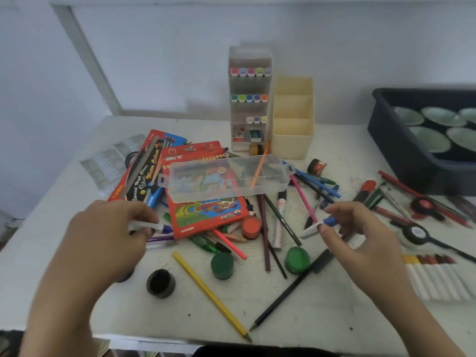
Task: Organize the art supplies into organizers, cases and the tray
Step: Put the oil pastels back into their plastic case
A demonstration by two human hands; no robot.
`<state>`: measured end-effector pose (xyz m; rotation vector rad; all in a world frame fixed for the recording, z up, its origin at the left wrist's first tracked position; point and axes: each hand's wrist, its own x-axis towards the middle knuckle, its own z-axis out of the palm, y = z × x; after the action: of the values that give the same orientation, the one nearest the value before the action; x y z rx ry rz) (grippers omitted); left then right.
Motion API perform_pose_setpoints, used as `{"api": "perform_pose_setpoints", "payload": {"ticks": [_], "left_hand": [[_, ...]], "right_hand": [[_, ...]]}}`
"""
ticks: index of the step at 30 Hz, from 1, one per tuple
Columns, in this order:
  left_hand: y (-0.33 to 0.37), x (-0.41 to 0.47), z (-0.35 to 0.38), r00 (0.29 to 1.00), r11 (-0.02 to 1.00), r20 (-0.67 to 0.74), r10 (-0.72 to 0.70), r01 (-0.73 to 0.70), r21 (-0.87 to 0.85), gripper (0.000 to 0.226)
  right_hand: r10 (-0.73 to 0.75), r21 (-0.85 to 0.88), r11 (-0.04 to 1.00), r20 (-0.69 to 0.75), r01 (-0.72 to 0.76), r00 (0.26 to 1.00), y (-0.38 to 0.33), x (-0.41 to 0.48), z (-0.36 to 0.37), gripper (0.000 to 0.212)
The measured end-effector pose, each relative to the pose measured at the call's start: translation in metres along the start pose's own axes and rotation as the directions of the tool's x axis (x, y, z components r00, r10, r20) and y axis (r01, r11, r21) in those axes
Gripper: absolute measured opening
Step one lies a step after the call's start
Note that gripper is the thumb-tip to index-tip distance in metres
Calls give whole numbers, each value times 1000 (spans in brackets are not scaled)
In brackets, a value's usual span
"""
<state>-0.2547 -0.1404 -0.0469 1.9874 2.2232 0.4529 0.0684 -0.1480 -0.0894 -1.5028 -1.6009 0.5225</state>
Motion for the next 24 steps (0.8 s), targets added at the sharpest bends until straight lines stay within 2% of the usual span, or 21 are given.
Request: {"api": "perform_pose_setpoints", "payload": {"ticks": [4,6,8,10,12,14,20,24], "left_hand": [[24,-4,-11,998,980,-60,29,-40,-195,19],[55,-9,-4,992,939,-91,88,-113,-326,18],[94,-18,8,972,909,-78,222,-235,-345,17],[127,-30,32,922,859,12,387,-356,-368,15],[153,-41,60,859,823,80,507,-454,-341,22],[170,-48,82,826,805,79,559,-517,-292,28],[167,-54,118,762,752,24,647,-633,-183,21],[163,-58,125,774,767,19,632,-623,-151,12]], "right_hand": [[27,-33,999,-10,-27,1000,13,1,-22,22],[26,-65,998,23,-25,999,20,2,-33,20],[31,-103,994,130,-17,991,26,4,-43,18],[63,-157,988,302,-15,951,33,6,-50,17],[84,-225,974,436,18,896,39,7,-54,20],[75,-251,966,496,60,865,45,8,-56,22],[53,-207,976,519,64,853,51,16,-60,5],[25,-217,970,524,106,851,56,18,-54,7]]}}
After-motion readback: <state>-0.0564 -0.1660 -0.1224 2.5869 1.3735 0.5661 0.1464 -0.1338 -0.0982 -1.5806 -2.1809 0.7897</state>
